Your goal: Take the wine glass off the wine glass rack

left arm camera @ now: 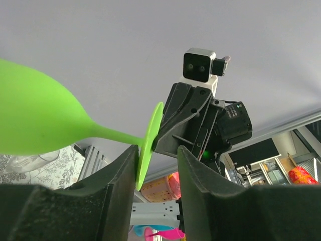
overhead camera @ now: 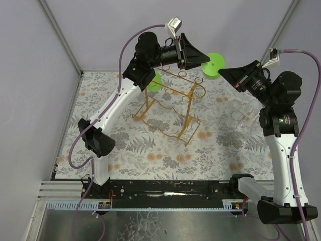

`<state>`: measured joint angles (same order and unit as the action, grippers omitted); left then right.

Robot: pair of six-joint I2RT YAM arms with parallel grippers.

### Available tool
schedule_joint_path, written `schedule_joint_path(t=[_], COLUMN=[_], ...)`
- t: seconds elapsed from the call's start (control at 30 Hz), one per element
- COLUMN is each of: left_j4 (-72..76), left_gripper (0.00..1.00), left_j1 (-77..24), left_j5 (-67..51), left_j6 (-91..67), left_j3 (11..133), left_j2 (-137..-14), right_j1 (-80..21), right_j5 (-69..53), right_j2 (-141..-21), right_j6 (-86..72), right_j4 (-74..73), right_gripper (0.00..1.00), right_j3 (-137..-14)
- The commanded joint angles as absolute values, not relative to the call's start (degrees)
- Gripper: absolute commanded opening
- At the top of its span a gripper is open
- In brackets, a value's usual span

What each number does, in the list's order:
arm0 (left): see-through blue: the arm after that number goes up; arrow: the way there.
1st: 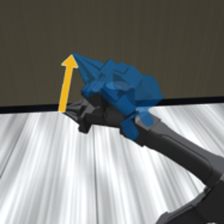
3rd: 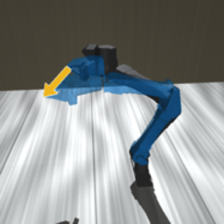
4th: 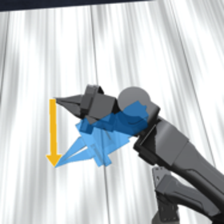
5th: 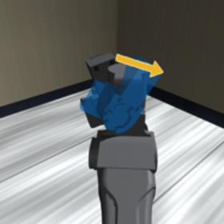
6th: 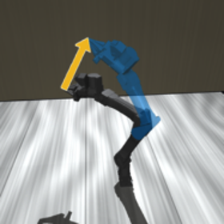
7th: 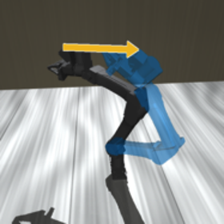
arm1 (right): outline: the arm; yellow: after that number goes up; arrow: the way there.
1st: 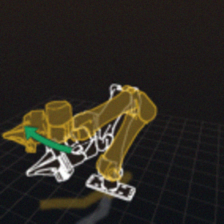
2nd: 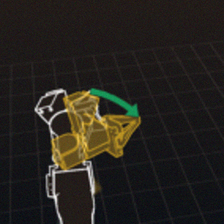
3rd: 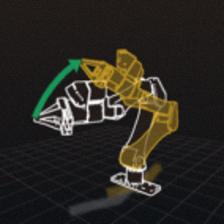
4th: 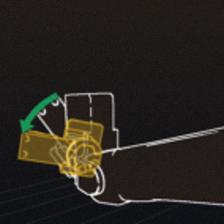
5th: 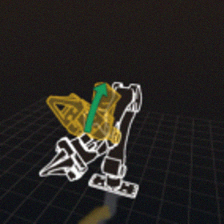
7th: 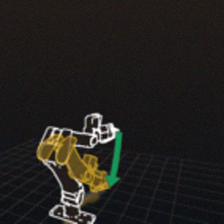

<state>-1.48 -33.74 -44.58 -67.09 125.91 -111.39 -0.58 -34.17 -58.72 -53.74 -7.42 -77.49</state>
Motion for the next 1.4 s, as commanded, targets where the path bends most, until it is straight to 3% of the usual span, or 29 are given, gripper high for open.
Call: schedule_joint_path(t=[0.0,0.13,0.27,0.37,0.53,0.6,0.67,0.9,1.07,1.37], left_j4=[4.41,5.05,5.42,6.60,8.90,7.35,4.90,4.44,1.83,-7.48], left_gripper=[0.34,0.23,0.00,0.00,0.00,0.00,0.00,0.00,0.00,0.00], left_j1=[-34.68,-35.31,-35.97,-36.21,-35.84,-35.86,-36.07,-37.37,-40.60,-45.77], left_j5=[-45.31,-45.44,-45.57,-46.23,-50.24,-52.52,-54.17,-55.04,-55.95,-57.98], left_j6=[-69.01,-69.32,-69.09,-68.51,-59.58,-49.85,-38.82,-10.07,12.86,39.81], left_j3=[125.47,124.47,124.57,125.13,128.68,130.30,129.78,119.83,110.24,100.52], left_j2=[-109.39,-108.73,-108.76,-108.88,-109.42,-109.12,-107.65,-99.93,-93.07,-85.72], right_j1=[-0.35,-0.35,-0.35,-0.35,-0.34,-0.35,-0.35,-0.35,-0.35,-0.35], right_j5=[-35.33,-35.42,-35.66,-35.49,-28.70,-24.24,-20.75,-14.40,-17.33,-22.76], right_j2=[-58.48,-58.64,-58.34,-57.66,-54.83,-53.57,-53.27,-57.35,-65.14,-68.07], right_j6=[-52.98,-53.29,-53.46,-54.03,-48.97,-46.56,-44.93,-44.58,-45.81,-46.49], right_j4=[-5.02,-5.12,-5.81,-6.00,-11.22,-15.19,-18.90,-35.46,-50.49,-55.53], right_gripper=[0.00,0.00,0.00,0.03,0.59,0.74,0.82,0.90,0.90,0.91], right_j3=[-77.87,-78.50,-79.22,-79.71,-84.05,-87.33,-90.79,-105.11,-118.11,-119.14])
